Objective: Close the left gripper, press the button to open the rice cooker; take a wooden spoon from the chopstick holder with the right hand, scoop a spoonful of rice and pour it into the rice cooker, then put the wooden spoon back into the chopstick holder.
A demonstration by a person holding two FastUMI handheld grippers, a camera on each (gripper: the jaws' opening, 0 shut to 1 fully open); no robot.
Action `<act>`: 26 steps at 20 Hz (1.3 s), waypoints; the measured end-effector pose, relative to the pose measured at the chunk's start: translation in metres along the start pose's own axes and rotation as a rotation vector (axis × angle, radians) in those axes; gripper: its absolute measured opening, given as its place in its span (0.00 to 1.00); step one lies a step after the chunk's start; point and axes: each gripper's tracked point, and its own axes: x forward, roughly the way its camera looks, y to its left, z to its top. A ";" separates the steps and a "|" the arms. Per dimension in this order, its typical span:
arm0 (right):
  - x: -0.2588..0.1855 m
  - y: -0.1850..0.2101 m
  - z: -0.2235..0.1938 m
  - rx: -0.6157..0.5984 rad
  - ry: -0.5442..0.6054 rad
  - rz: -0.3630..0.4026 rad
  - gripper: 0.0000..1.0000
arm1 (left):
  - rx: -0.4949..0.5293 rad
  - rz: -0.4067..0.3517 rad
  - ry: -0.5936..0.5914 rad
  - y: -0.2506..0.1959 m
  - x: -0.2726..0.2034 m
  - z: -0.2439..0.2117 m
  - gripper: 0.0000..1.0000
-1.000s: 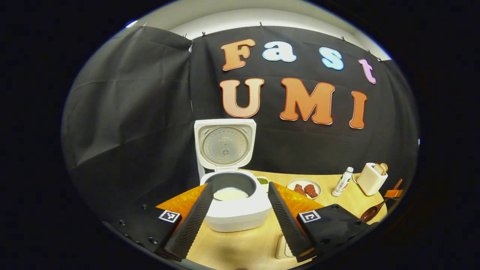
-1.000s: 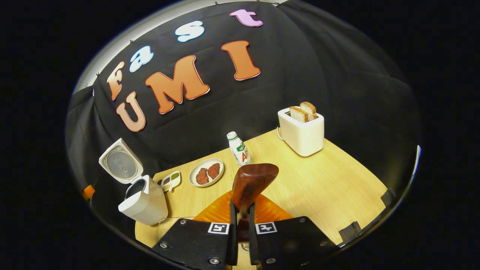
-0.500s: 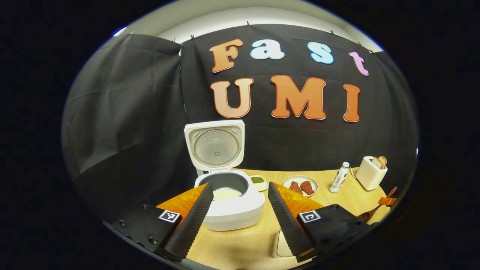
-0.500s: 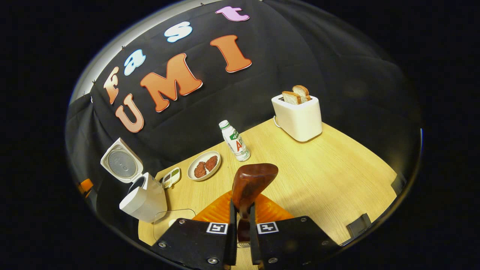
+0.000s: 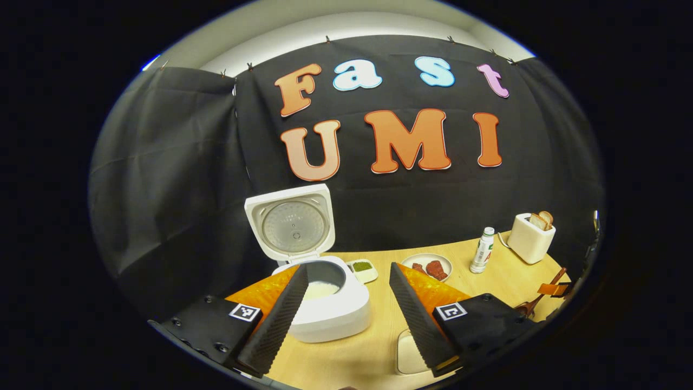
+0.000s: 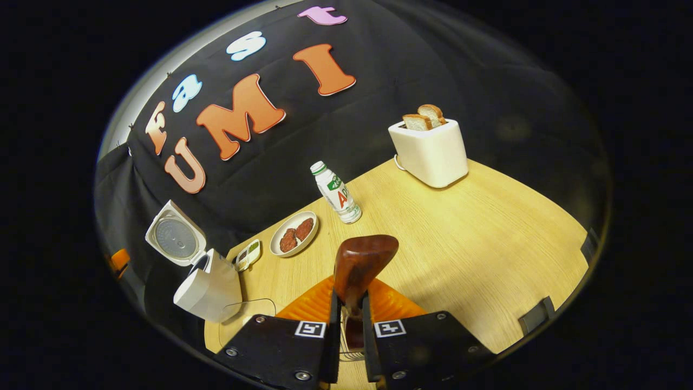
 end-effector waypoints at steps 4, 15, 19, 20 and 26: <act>-0.003 -0.001 -0.009 -0.009 0.036 -0.001 0.25 | -0.009 0.047 -0.032 0.028 0.023 0.018 1.00; -0.059 -0.033 0.056 -0.036 -0.113 -0.151 0.91 | -0.164 0.089 -0.117 0.105 0.108 0.085 0.99; -0.097 -0.034 0.096 -0.076 -0.220 -0.217 0.93 | -0.241 0.059 -0.121 0.116 0.148 0.116 1.00; -0.108 -0.034 0.105 -0.079 -0.248 -0.232 0.93 | -0.268 0.055 -0.120 0.122 0.159 0.123 1.00; -0.160 -0.029 0.135 -0.124 -0.379 -0.328 0.94 | -0.271 0.101 -0.107 0.162 0.216 0.156 1.00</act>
